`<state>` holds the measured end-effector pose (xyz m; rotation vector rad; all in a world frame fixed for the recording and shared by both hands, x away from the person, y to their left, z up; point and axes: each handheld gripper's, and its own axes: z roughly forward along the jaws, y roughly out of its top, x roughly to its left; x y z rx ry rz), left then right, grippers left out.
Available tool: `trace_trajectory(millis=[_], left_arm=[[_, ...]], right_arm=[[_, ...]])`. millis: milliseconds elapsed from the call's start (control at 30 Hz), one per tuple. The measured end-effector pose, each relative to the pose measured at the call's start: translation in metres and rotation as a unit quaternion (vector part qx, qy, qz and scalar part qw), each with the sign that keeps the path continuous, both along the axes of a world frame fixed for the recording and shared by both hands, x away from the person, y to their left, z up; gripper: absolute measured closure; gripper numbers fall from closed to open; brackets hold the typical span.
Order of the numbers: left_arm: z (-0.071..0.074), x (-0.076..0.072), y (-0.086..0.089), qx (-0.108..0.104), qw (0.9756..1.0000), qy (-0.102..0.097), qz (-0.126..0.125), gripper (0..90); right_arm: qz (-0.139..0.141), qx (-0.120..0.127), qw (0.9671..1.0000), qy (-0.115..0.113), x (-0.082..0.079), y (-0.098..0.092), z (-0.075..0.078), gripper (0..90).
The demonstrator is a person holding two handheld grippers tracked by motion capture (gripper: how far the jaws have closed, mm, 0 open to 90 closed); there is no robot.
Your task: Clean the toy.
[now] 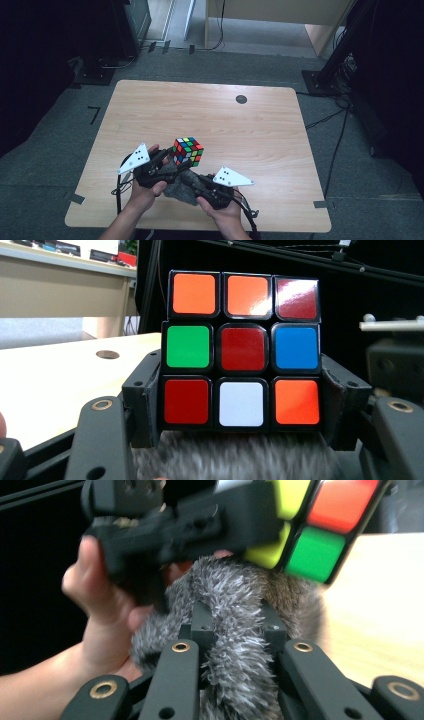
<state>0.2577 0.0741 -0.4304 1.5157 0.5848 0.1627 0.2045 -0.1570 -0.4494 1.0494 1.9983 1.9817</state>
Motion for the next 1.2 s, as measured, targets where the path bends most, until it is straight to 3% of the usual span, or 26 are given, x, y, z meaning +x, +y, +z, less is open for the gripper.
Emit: trace_trajectory(millis=[100,200,233,300,367,433,500,600,667,733,867,967,1100,1200], left_arm=[[0.003,0.002,0.005,-0.017,0.9998,0.003,0.005,34.1],[0.003,0.003,0.009,-0.019,0.9997,0.005,0.01,34.1],[0.003,0.004,0.01,-0.02,0.9997,0.006,0.009,34.1],[0.002,0.004,0.008,-0.022,0.9997,0.009,0.006,34.1],[0.0,0.002,0.003,-0.008,0.9999,0.006,0.0,34.1],[-0.002,-0.001,-0.003,0.009,1.0,0.0,-0.003,34.1],[-0.002,-0.002,-0.005,0.013,0.9999,-0.004,-0.004,34.1],[0.001,-0.001,0.0,-0.007,1.0,-0.001,0.001,34.1],[0.003,0.001,0.006,-0.013,0.9999,0.001,0.004,34.1],[0.003,0.003,0.01,-0.014,0.9998,0.001,0.013,34.1],[0.003,0.006,0.014,-0.024,0.9995,0.008,0.017,34.1],[0.002,0.006,0.014,-0.021,0.9996,0.009,0.018,34.1],[0.001,0.007,0.012,-0.022,0.9995,0.013,0.019,34.1],[0.0,0.007,0.011,-0.019,0.9996,0.014,0.017,34.1]], right_arm=[[-0.044,0.006,0.999,0.009,0.007,-0.018,-0.001,76.9],[-0.105,0.005,0.9944,0.013,0.011,-0.03,-0.008,76.7],[-0.105,0.004,0.9943,0.015,0.012,-0.03,-0.009,76.6],[-0.08,0.002,0.9967,0.017,0.01,-0.024,-0.008,76.2],[-0.035,-0.016,0.9993,-0.001,0.005,-0.01,-0.006,75.6],[0.006,-0.026,0.9995,-0.019,-0.001,0.003,-0.003,75.2],[0.001,-0.033,0.9989,-0.033,-0.003,0.005,0.001,75.2],[-0.032,-0.023,0.9991,-0.014,0.005,-0.011,0.001,74.9],[-0.075,-0.015,0.9971,0.001,0.011,-0.025,-0.003,75.0],[-0.121,-0.011,0.9925,0.01,0.018,-0.039,-0.007,74.8],[-0.184,-0.056,0.9813,0.006,0.03,-0.059,-0.014,74.0],[-0.201,-0.07,0.9771,0.013,0.036,-0.067,-0.018,70.6],[-0.206,-0.082,0.975,-0.003,0.039,-0.069,-0.017,52.6],[-0.192,-0.087,0.9774,-0.022,0.035,-0.061,-0.012,43.8]])
